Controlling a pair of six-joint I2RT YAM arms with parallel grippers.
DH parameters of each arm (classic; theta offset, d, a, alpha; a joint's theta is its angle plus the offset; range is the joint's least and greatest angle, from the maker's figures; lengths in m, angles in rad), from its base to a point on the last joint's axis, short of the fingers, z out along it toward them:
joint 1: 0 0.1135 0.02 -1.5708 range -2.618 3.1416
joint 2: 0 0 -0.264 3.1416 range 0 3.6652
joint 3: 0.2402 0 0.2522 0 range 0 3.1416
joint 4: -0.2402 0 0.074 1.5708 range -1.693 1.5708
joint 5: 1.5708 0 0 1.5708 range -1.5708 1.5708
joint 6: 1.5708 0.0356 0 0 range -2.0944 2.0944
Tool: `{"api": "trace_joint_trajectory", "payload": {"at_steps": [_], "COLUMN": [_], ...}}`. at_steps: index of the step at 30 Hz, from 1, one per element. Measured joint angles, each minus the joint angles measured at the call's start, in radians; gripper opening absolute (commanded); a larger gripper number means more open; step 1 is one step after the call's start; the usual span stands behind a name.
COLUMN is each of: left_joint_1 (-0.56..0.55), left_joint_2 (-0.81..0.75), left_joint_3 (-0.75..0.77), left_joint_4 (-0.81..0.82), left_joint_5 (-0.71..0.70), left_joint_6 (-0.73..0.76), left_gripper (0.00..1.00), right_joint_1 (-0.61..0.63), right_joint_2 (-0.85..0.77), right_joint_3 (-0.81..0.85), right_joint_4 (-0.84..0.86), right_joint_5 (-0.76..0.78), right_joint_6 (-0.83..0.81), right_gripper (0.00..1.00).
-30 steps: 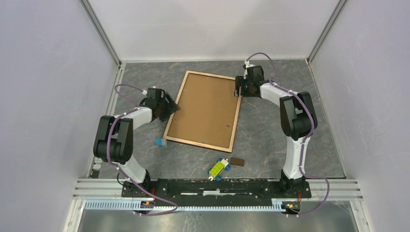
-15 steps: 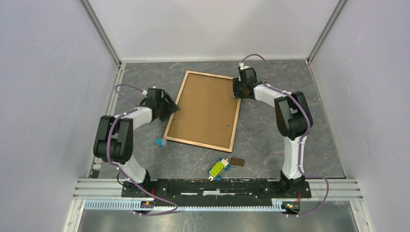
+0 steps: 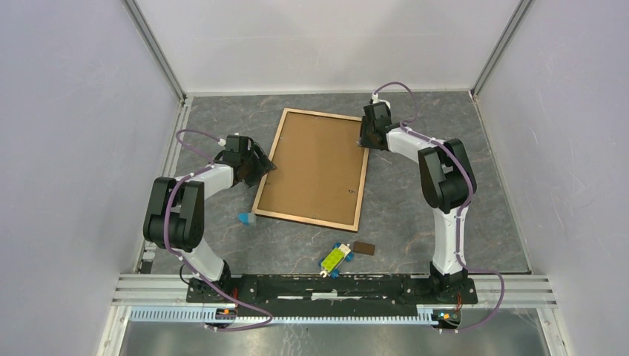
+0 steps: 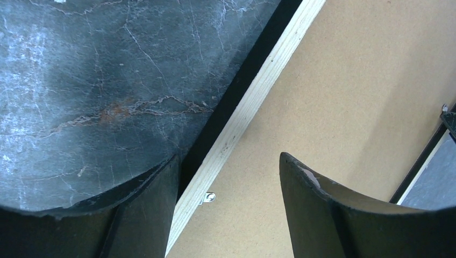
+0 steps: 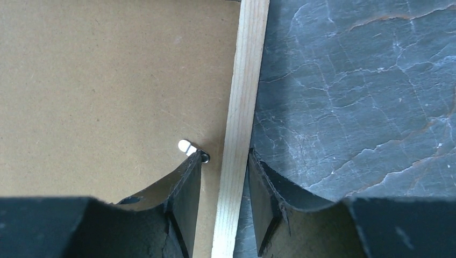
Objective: Put the photo into the frame
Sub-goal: Install the photo frame at the center of the board.
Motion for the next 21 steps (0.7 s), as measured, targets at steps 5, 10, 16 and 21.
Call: {"api": "trace_joint_trajectory", "payload": {"at_steps": [5, 10, 16, 21], "left_joint_1": [0.0, 0.0, 0.0, 0.0], "left_joint_2": [0.0, 0.0, 0.0, 0.0], "left_joint_3": [0.0, 0.0, 0.0, 0.0], "left_joint_4": [0.0, 0.0, 0.0, 0.0], "left_joint_5": [0.0, 0.0, 0.0, 0.0], "left_joint_6": [0.0, 0.0, 0.0, 0.0], "left_gripper": [0.73, 0.73, 0.73, 0.73], "right_joint_1": [0.005, 0.005, 0.005, 0.008], "right_joint_2": [0.005, 0.005, 0.01, 0.024], "right_joint_3": [0.006, 0.006, 0.009, 0.029], "right_joint_4": [-0.001, -0.003, 0.004, 0.003], "right_joint_5": [0.021, 0.03, 0.032, 0.032], "right_joint_6": [0.011, 0.011, 0.008, 0.017], "right_gripper": [0.5, 0.53, 0.54, 0.48]}}
